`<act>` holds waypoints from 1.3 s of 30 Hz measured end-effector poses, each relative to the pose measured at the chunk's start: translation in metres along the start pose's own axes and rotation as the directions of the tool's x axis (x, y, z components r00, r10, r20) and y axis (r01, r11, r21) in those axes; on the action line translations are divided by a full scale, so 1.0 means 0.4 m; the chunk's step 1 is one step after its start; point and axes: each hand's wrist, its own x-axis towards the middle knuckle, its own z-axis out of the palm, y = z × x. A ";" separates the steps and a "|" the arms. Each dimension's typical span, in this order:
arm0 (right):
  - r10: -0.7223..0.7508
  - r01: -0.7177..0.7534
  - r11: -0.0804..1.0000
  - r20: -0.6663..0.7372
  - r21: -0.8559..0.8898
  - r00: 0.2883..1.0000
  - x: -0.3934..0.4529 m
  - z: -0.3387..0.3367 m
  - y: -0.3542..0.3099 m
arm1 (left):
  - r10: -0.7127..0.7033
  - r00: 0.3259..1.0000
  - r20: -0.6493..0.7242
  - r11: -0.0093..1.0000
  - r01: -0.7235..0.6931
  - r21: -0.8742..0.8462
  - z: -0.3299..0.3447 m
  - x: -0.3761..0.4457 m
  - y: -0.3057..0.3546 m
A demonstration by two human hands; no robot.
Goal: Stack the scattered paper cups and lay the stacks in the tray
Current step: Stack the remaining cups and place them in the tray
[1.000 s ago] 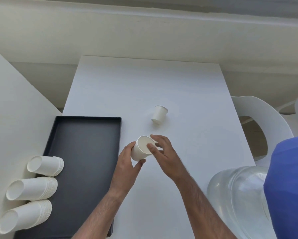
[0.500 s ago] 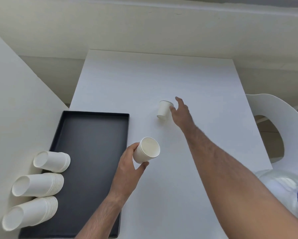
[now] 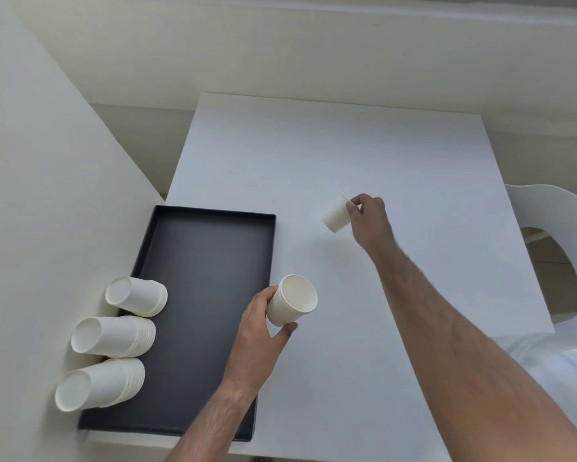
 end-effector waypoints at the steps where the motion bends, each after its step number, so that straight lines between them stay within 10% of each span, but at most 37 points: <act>1: -0.024 0.025 0.999 -0.027 0.027 0.999 -0.037 -0.008 -0.005 | -0.007 1.000 0.000 1.000 0.007 -0.006 -0.004 -0.004 0.002; 10: -0.123 0.123 0.928 -0.023 0.351 0.992 -0.429 -0.050 -0.073 | -0.026 1.000 -0.010 0.999 0.026 -0.046 -0.035 -0.064 0.025; 18: -0.262 0.236 0.959 0.174 0.158 0.949 -0.596 -0.072 -0.096 | -0.008 0.999 -0.045 0.986 0.001 -0.164 -0.068 -0.156 0.054; 39: -0.182 0.004 0.843 0.278 0.538 0.943 -0.834 -0.126 -0.111 | 0.024 0.999 -0.034 0.932 -0.035 -0.361 -0.238 -0.332 0.088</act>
